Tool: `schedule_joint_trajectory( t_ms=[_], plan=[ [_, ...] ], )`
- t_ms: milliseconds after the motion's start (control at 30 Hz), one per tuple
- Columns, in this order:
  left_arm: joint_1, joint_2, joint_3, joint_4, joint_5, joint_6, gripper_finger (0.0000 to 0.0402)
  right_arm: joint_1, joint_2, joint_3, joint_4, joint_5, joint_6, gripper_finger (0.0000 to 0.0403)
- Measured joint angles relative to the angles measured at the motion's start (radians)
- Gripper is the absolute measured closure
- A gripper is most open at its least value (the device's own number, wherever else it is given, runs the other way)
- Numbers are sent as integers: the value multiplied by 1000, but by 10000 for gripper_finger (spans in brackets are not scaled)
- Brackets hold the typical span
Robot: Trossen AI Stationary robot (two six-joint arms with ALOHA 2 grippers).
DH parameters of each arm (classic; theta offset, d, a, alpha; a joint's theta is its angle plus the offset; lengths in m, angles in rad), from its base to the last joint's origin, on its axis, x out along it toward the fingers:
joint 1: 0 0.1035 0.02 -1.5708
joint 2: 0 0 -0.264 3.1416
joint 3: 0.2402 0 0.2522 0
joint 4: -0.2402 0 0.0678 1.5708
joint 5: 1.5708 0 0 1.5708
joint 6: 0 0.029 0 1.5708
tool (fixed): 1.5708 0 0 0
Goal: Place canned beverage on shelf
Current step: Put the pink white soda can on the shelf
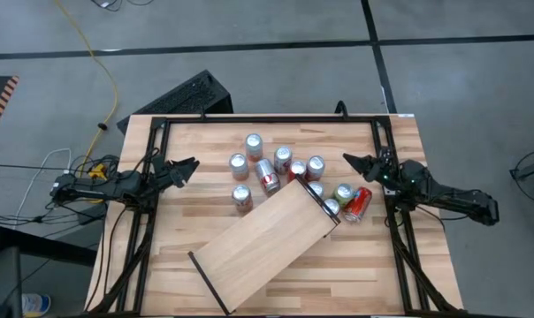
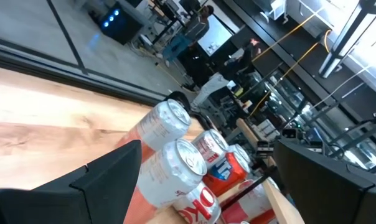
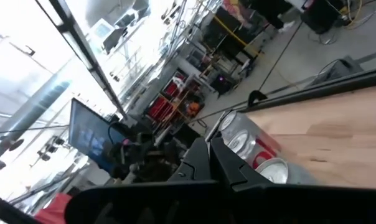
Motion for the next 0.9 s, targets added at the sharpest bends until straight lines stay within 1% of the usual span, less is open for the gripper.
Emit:
schedule_joint_trajectory(
  t_ms=[100,200,300,367,467,600,767,833,900],
  plan=[
    [0,0,0,0,-2,-1,51,-11,1,0,38,17,-15,403],
    [0,0,0,0,-2,-22,51,-11,0,15,154,-37,-120,399],
    [0,0,0,0,-2,-27,51,1,1,83,123,-25,-238,381],
    [0,0,0,1,-2,-28,51,5,1,147,72,9,-319,361],
    [0,0,0,1,-2,-31,51,6,31,252,-46,51,-426,319],
    [0,0,0,1,-1,-71,51,6,113,400,-205,57,-534,245],
    [0,0,0,0,-2,-72,51,6,272,553,-385,57,-570,146],
    [0,0,0,-3,-1,-72,51,6,345,600,-425,57,-571,118],
    [0,0,0,-7,-1,-72,51,6,420,636,-460,57,-576,99]
  ],
)
